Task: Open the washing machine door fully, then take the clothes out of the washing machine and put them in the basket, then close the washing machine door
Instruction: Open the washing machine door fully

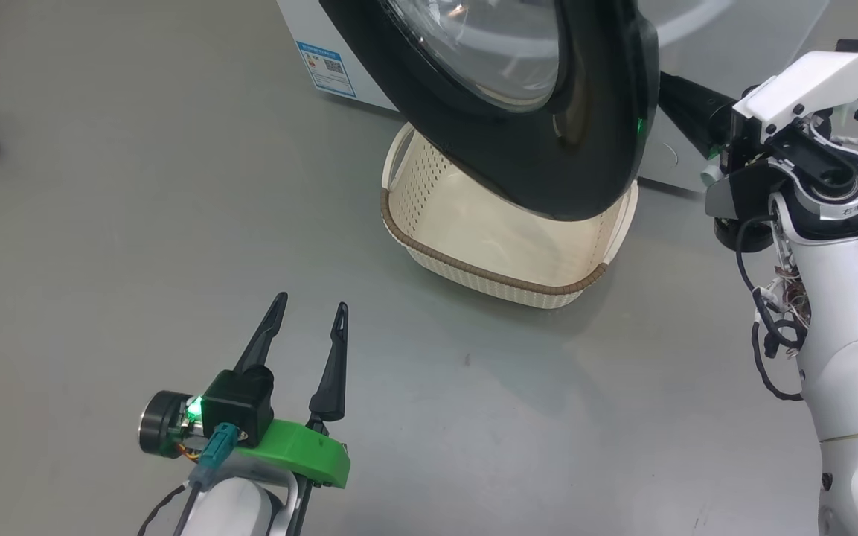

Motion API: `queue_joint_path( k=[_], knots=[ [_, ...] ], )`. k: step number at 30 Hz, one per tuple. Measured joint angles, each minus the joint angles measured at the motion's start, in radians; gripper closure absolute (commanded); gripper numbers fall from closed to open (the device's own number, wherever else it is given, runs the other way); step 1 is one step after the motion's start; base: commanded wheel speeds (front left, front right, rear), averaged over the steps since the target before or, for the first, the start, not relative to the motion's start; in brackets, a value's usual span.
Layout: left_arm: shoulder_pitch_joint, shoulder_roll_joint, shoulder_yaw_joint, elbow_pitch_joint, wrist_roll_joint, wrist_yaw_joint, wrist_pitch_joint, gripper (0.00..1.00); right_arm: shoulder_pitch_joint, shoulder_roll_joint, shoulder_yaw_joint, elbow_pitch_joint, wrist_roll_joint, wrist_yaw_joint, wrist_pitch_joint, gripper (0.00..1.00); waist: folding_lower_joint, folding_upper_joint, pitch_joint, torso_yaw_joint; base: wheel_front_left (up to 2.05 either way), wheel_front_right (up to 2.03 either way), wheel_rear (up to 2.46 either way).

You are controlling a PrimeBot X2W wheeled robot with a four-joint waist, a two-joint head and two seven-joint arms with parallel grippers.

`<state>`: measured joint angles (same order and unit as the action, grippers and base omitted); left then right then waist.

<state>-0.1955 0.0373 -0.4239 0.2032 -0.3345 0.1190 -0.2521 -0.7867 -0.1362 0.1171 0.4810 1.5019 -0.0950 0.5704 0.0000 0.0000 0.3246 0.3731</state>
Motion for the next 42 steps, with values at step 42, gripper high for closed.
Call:
queue_joint_path(
  k=[42],
  knots=[
    [0.033, 0.000, 0.006, -0.009, 0.006, 0.000, 0.000, 0.00, 0.137, 0.058, 0.235, -0.092, 0.067, -0.021, 0.132, 1.00, 0.0000, 0.0000, -0.061, 0.072, 0.00, 0.00, 0.00]
  ],
)
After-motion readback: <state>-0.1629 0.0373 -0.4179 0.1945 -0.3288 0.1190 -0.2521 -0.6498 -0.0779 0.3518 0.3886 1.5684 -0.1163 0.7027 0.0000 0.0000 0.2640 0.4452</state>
